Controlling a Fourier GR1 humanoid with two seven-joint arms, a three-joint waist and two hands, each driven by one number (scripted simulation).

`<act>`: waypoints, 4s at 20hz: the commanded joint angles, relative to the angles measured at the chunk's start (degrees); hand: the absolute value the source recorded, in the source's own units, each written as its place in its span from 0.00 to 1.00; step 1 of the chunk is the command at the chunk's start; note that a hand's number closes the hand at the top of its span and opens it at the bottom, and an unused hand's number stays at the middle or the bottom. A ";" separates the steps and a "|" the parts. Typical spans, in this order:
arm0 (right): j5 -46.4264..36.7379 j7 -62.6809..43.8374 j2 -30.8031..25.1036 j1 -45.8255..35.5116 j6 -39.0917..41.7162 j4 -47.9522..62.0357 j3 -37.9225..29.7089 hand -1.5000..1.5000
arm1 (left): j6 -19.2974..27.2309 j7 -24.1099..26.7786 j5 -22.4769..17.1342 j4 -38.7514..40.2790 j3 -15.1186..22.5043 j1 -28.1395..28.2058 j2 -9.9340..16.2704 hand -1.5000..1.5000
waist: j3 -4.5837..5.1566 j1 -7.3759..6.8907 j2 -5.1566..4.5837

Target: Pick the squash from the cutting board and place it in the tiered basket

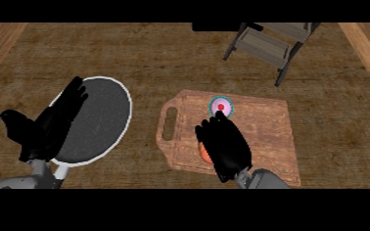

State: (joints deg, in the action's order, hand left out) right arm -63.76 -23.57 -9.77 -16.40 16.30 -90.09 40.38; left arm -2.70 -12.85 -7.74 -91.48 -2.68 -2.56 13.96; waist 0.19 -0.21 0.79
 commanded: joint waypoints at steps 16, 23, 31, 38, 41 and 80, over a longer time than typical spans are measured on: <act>37.51 11.90 -35.23 -10.23 2.60 -2.82 -68.96 1.00 | -0.43 0.06 -0.95 -2.25 -1.73 4.13 0.57 0.50 | -0.26 2.63 0.26; 50.09 6.36 -45.36 -20.74 15.90 3.30 -75.37 1.00 | 0.13 0.70 1.42 0.45 -0.09 -0.46 -0.70 0.50 | -0.13 0.38 -0.65; 50.64 -6.69 -43.64 -40.30 14.52 8.17 -58.95 1.00 | -0.28 1.28 2.07 4.46 0.40 -4.18 -1.84 0.50 | 0.00 -1.56 -1.16; 47.00 -13.33 -36.51 -51.85 10.46 13.37 -50.54 1.00 | -1.61 -1.54 0.68 1.52 -1.32 -4.10 -0.14 0.50 | -0.06 -1.43 -0.98; 43.97 -9.85 -35.07 -53.72 8.48 20.21 -49.48 1.00 | -2.22 -0.34 0.16 1.48 -1.46 -3.13 -0.79 0.50 | -0.11 -1.23 -1.03; 26.55 5.31 -18.15 -67.02 -21.06 56.53 -47.63 0.00 | -1.97 -0.12 3.46 1.75 -0.96 -2.44 -3.66 0.50 | -0.16 -0.72 -0.95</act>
State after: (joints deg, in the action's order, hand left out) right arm -37.64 -17.88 -29.17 -82.29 -4.77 -33.48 -6.61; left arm -5.21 -13.20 -5.18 -89.98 -4.21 -5.16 11.08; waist 0.02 -1.57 -0.46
